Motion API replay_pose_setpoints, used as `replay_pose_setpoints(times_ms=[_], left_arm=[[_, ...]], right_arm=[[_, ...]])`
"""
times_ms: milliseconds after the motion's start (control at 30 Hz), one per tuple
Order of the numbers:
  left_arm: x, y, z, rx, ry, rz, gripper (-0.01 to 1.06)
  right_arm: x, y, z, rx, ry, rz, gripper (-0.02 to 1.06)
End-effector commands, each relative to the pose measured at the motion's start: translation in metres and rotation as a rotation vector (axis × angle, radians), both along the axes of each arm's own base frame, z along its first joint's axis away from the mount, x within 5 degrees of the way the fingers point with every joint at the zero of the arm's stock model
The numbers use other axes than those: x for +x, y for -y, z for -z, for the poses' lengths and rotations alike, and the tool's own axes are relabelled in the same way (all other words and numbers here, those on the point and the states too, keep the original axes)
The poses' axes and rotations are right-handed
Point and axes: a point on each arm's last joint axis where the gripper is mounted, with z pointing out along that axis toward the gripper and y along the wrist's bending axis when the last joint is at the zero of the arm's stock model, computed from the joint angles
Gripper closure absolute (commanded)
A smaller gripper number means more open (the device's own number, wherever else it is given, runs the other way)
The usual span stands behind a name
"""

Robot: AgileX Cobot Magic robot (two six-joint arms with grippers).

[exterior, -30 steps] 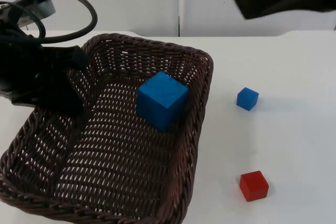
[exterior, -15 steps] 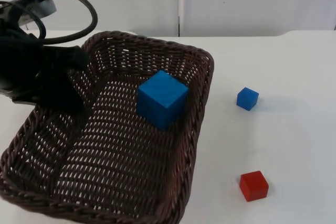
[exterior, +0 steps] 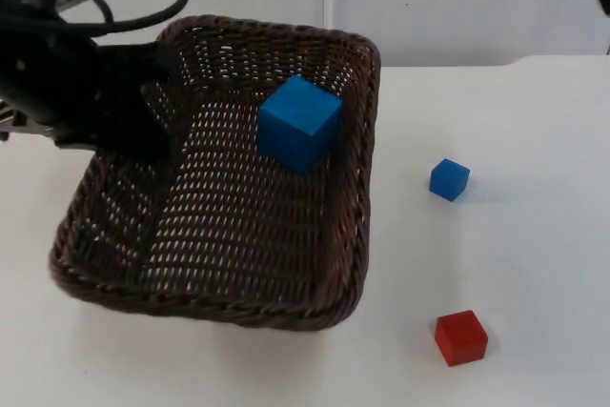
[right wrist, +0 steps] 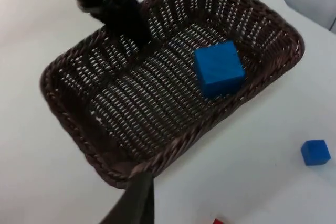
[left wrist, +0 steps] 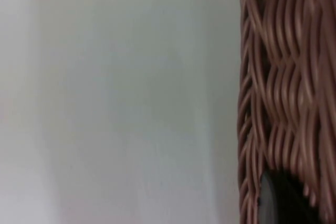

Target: Pick up the basket with the left hand and place the largest block into the basket with the right hand.

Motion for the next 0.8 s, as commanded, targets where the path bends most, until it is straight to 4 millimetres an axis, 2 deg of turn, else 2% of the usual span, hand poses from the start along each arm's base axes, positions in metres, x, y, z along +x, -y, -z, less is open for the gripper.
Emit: replay_pose_setpoints(times_ms=[0,233,400,767], left_arm=[[0.009,0.005,0.003,-0.045,-0.020,-0.021,1.05],[0.023,0.015,0.033,-0.154,-0.045,-0.036,1.05],[0.038,0.019,0.051,-0.199,-0.069,-0.046,1.05],[0.071,0.024,0.067,-0.214,-0.054,-0.052,1.05]], right_arm=[[-0.006,0.005,-0.003,0.034,0.031,-0.009,0.00],[-0.017,0.018,-0.020,0.128,0.114,-0.015,0.00],[-0.019,0.020,-0.022,0.137,0.124,-0.015,0.00],[-0.019,0.019,-0.022,0.128,0.132,-0.021,0.00]])
